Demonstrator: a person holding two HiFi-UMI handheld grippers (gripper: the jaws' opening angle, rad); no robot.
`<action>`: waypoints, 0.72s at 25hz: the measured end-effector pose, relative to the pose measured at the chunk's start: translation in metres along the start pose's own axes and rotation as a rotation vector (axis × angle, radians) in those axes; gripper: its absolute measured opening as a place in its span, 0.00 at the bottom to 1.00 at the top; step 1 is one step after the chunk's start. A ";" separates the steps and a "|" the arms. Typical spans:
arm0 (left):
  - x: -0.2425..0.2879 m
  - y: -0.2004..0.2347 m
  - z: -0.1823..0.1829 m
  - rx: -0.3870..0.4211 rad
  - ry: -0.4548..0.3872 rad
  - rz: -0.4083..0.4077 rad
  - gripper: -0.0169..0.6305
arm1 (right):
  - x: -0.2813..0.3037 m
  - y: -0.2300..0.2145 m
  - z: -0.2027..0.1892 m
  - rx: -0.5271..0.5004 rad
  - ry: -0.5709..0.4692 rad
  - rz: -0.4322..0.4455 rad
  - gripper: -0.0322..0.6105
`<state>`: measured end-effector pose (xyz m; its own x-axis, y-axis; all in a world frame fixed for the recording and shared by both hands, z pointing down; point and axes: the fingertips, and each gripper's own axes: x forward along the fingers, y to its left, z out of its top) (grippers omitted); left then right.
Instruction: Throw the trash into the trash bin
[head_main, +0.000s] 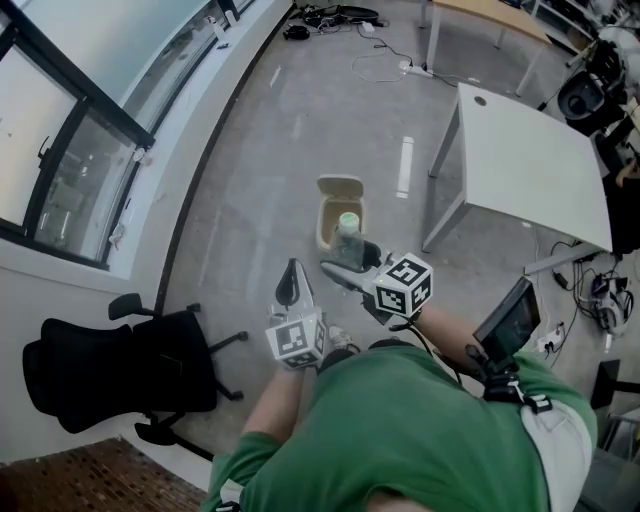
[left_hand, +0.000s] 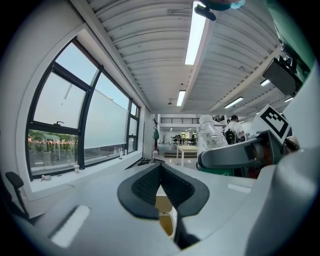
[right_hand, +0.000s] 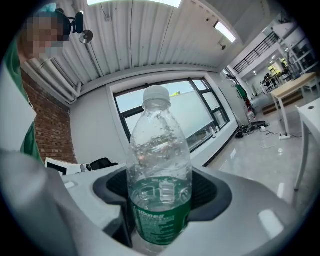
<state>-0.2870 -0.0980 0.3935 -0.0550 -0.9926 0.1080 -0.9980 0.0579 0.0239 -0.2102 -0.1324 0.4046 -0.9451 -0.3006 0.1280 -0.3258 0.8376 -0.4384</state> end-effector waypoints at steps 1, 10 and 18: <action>0.007 0.008 0.000 0.000 -0.004 -0.013 0.04 | 0.008 -0.003 0.003 -0.004 -0.009 -0.015 0.56; 0.057 0.040 -0.008 -0.003 0.008 -0.126 0.04 | 0.053 -0.028 0.009 -0.012 -0.026 -0.135 0.56; 0.086 0.023 -0.016 -0.011 0.036 -0.168 0.04 | 0.052 -0.064 0.006 -0.002 0.007 -0.191 0.56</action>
<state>-0.3146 -0.1804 0.4189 0.1140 -0.9840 0.1370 -0.9927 -0.1073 0.0551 -0.2386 -0.2048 0.4338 -0.8664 -0.4508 0.2151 -0.4991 0.7668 -0.4036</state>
